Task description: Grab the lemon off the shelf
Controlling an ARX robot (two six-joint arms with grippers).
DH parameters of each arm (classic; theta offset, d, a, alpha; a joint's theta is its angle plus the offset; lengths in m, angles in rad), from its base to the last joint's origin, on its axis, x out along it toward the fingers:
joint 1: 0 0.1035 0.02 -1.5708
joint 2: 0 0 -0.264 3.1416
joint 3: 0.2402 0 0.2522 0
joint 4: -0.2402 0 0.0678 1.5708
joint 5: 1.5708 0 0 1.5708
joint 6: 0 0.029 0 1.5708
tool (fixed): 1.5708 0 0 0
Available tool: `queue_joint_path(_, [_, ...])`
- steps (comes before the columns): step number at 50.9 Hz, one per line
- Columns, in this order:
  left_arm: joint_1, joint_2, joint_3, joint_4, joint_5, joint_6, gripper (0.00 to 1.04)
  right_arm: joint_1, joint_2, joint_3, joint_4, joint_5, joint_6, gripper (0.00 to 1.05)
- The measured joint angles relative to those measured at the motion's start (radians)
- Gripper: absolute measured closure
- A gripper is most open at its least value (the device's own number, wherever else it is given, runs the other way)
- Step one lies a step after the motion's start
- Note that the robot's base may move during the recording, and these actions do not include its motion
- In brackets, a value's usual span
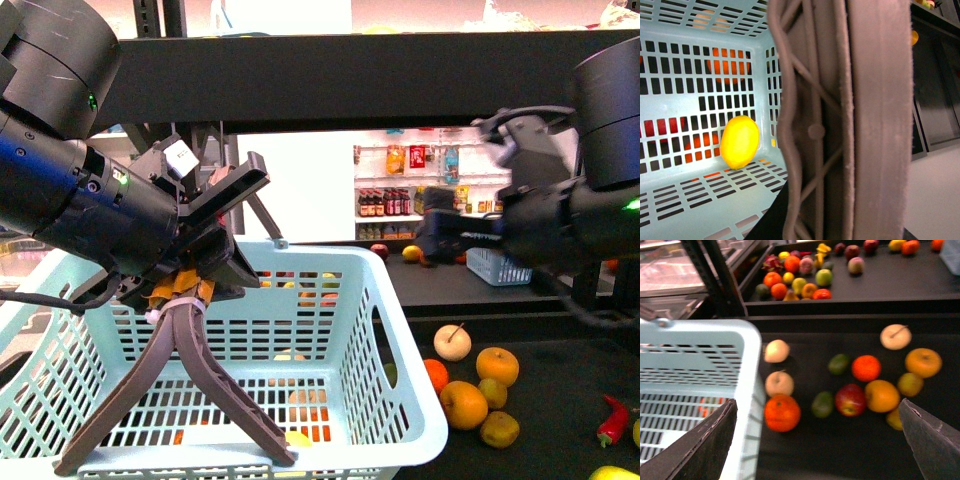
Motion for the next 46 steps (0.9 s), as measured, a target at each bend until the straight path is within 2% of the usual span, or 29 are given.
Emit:
queue_joint_path(7, [0.000,0.000,0.000,0.000,0.000,-0.002,0.89,-0.080,0.005,-0.118,0.059,-0.024,-0.066,0.08])
queue_joint_path(17, [0.000,0.000,0.000,0.000,0.002,-0.001,0.89,-0.103,0.142,-0.224,0.156,-0.046,-0.123,0.08])
queue_joint_path(26, [0.000,0.000,0.000,0.000,0.001,0.000,0.89,-0.051,0.293,-0.240,0.237,-0.058,-0.188,0.08])
queue_joint_path(33, [0.000,0.000,0.000,0.000,0.000,0.000,0.89,0.031,0.444,-0.227,0.291,-0.109,-0.221,0.08])
queue_joint_path(46, [0.000,0.000,0.000,0.000,0.001,0.000,0.89,0.131,0.660,-0.065,0.306,-0.101,-0.276,0.08])
